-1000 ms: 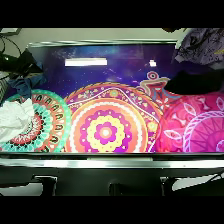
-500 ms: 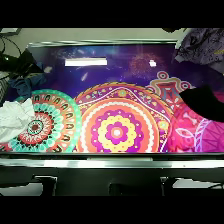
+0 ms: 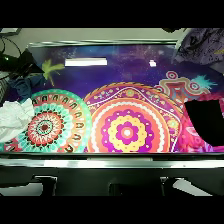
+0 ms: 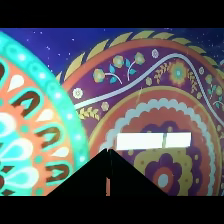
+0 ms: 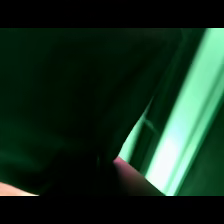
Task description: Fold the clothes and pants, and hang the long-sleeved shirts on hangers.
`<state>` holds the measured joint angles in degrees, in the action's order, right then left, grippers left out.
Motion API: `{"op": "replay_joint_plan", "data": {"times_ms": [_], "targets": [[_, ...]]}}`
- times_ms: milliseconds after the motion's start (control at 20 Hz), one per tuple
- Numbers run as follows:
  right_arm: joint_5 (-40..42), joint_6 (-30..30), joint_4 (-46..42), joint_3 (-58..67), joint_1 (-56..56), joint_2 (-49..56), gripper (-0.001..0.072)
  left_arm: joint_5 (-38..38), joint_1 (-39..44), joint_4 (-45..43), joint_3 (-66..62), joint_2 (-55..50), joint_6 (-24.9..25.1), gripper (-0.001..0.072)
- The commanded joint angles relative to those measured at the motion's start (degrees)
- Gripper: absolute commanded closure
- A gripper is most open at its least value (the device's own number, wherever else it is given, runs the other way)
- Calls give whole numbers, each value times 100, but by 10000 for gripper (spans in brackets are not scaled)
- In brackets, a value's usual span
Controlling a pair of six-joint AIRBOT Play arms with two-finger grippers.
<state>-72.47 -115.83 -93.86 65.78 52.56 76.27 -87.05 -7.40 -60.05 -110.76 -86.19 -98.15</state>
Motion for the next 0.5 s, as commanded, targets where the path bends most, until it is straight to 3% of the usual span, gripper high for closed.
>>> {"op": "replay_joint_plan", "data": {"times_ms": [0,450], "targets": [[-149,-63,-601,-402,4,-138,689,0,-2,0,0,-2,-4,685],[-153,127,-1252,-527,4,-138,686,0,-2,2,0,-2,-4,685]]}}
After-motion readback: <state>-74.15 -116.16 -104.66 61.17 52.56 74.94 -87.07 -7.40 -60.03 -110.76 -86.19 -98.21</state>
